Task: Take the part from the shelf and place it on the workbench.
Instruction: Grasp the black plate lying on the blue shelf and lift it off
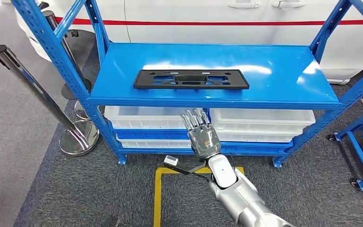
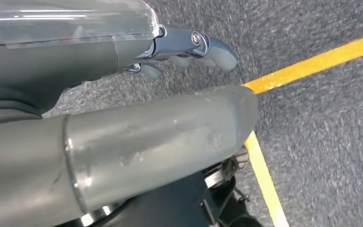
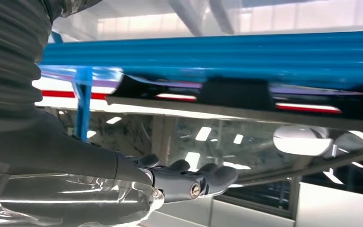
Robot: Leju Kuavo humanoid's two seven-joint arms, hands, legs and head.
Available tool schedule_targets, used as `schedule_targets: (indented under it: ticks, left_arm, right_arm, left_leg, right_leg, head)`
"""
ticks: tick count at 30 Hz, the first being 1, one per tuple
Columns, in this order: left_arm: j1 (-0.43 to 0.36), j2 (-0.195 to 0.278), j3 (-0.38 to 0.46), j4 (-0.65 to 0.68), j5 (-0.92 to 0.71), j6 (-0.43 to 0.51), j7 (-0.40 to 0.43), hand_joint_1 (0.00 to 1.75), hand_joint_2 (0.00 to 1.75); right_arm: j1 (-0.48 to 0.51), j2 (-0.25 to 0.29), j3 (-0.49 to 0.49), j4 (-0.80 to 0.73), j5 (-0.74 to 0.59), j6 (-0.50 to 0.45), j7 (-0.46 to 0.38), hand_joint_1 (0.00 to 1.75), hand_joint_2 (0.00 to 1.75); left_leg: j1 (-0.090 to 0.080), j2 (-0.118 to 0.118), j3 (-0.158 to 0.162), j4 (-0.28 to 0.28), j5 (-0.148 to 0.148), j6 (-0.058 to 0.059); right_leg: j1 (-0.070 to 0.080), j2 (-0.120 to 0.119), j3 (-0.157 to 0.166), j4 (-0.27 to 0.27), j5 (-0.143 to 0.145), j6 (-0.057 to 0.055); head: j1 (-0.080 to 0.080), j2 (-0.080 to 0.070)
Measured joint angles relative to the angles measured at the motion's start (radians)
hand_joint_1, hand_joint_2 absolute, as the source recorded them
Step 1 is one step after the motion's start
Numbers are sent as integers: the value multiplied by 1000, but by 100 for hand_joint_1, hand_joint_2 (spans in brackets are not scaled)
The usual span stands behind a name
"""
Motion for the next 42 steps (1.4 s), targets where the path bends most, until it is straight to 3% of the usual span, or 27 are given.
schedule_targets:
  ticks: [2, 4, 6, 7, 8, 9, 10, 12, 13, 18, 20, 22, 23, 24, 25, 27, 29, 32, 34, 37, 39, 40, 42]
  left_arm:
    - [-1, 0, -2, 0, 1, 0, -1, 0, 0]
    - [-2, 1, -5, 0, 2, 0, -1, 0, 0]
    - [-1, 1, -6, 0, 3, 0, -2, 0, 0]
    - [0, 1, -6, 0, 3, 0, -1, 0, 0]
    - [3, 1, -7, 0, 4, 0, -1, 0, 0]
    - [5, 1, -7, 0, 4, 0, -1, 0, 0]
    - [6, 1, -7, 0, 5, 0, 0, 0, 0]
    - [6, 1, -7, 0, 5, 0, 0, 0, 0]
    - [4, 1, -8, 0, 6, 0, 1, 0, 0]
    - [7, 2, -15, 0, 6, 1, 3, 0, 0]
    - [5, 2, -16, 0, 8, 2, 3, 0, 0]
    - [4, 2, -19, 0, 9, 2, 3, 0, 0]
    - [5, 1, -21, 0, 10, 2, 3, 0, 0]
    - [7, 1, -22, 0, 11, 2, 3, 0, 0]
    - [9, 1, -24, 0, 12, 2, 3, 0, 0]
    - [9, -1, -26, 0, 13, 2, 3, 0, 0]
    - [7, -2, -29, 0, 13, 2, 3, 0, 0]
    - [7, -2, -31, 0, 14, 2, 3, 0, 0]
    - [4, -2, -32, 0, 14, 2, 3, 0, 0]
    - [5, -2, -33, 0, 14, 2, 4, 0, 0]
    - [10, -2, -33, 0, 14, 1, 5, 0, 0]
    - [11, -2, -33, 0, 15, 1, 5, 0, 0]
    - [12, -2, -34, 0, 15, 1, 5, 0, 0]
  right_arm:
    - [1, 1, -6, 0, 0, 0, 0, 0, 175]
    - [2, 2, -14, -1, 0, 0, 0, 0, 175]
    - [7, 4, -27, -2, 0, 0, 2, 0, 175]
    - [11, 4, -35, -3, 0, 0, 4, 0, 175]
    - [17, 4, -43, -5, 0, 0, 5, 0, 175]
    - [21, 4, -51, -7, 0, 0, 5, 0, 175]
    - [23, 4, -58, -10, 0, 0, 5, 0, 175]
    - [26, 5, -75, -18, -2, -1, 3, 0, 175]
    - [28, 6, -87, -25, -6, -1, -1, 0, 175]
    - [43, 15, -159, -71, -34, -2, -33, 0, 175]
    - [45, 17, -177, -84, -39, -2, -44, 0, 175]
    - [57, 19, -198, -94, -49, -2, -69, 0, 175]
    - [65, 21, -213, -100, -54, -2, -84, 0, 175]
    - [73, 24, -228, -108, -60, -2, -99, 0, 175]
    - [79, 28, -244, -116, -64, -2, -111, 0, 175]
    - [83, 34, -272, -129, -68, -2, -124, 0, 175]
    - [86, 40, -294, -138, -69, -2, -131, 0, 175]
    - [94, 51, -319, -152, -62, -2, -143, 0, 175]
    - [96, 59, -333, -162, -56, -2, -150, 0, 175]
    - [103, 67, -347, -167, -48, -2, -157, 0, 175]
    - [113, 69, -352, -168, -42, -2, -159, 0, 175]
    - [117, 70, -353, -169, -38, -2, -159, 0, 175]
    - [122, 72, -355, -172, -34, -2, -159, 0, 175]
  left_leg:
    - [0, 1, 3, 4, -9, -11]
    - [1, 2, -23, 67, -42, -20]
    - [3, 2, -94, 199, -91, -26]
    - [4, 2, -131, 257, -104, -28]
    - [5, 3, -155, 285, -97, -29]
    - [6, 3, -161, 275, -71, -29]
    - [6, 3, -146, 223, -26, -28]
    - [4, 4, -95, 90, 50, -20]
    - [2, 4, -75, 43, 64, -14]
    - [1, 1, -38, -1, 43, 14]
    - [4, 1, -22, -7, 35, 24]
    - [4, 1, -10, -7, 23, 30]
    - [4, 0, -1, -6, 15, 30]
    - [4, 0, 9, -6, 7, 29]
    - [4, -1, 21, -6, -2, 27]
    - [3, -1, 46, -4, -22, 20]
    - [2, -1, 56, -5, -38, 7]
    - [0, 0, 66, -1, -48, -10]
    - [2, 1, 48, 49, -56, -16]
    - [4, 2, -65, 227, -111, -24]
    - [5, 2, -117, 266, -135, -26]
    - [4, 2, -121, 237, -114, -24]
    - [1, 3, -99, 116, -11, -11]
  right_leg:
    - [-5, 2, 9, -7, -2, -9]
    - [-11, 1, 25, -16, -6, -19]
    - [-11, -1, 37, -18, -15, -26]
    - [-10, -1, 43, -17, -21, -27]
    - [-10, -1, 50, -17, -27, -27]
    - [-10, 0, 59, -17, -34, -26]
    - [-10, 1, 69, -16, -42, -24]
    - [-8, 3, 86, -14, -59, -17]
    - [-7, 3, 90, -14, -66, -12]
    - [-5, 1, 91, 18, -81, 11]
    - [-8, 0, 37, 114, -114, 18]
    - [-10, 0, -48, 235, -154, 24]
    - [-11, 0, -80, 266, -156, 26]
    - [-12, 0, -96, 263, -139, 26]
    - [-13, 0, -93, 224, -101, 25]
    - [-11, -1, -59, 93, -8, 19]
    - [-5, -2, -36, 15, 27, 9]
    - [-4, 1, -23, 1, 20, -11]
    - [-8, 2, -3, -7, 13, -23]
    - [-7, 1, 24, -12, -6, -33]
    - [-4, 3, 44, -12, -23, -33]
    - [-2, 5, 57, -12, -32, -33]
    - [2, 6, 81, -12, -51, -32]
  head:
    - [0, 0]
    - [0, 0]
    - [-1, 0]
    - [0, 0]
    - [-1, 0]
    - [0, 0]
    - [0, 0]
    - [0, 0]
    - [0, 0]
    - [0, 0]
    - [0, 0]
    - [0, 0]
    - [0, 0]
    - [0, 0]
    - [0, 0]
    - [0, 0]
    - [2, 0]
    - [3, 0]
    - [3, 0]
    - [2, 0]
    - [2, 0]
    - [2, 0]
    - [2, 0]
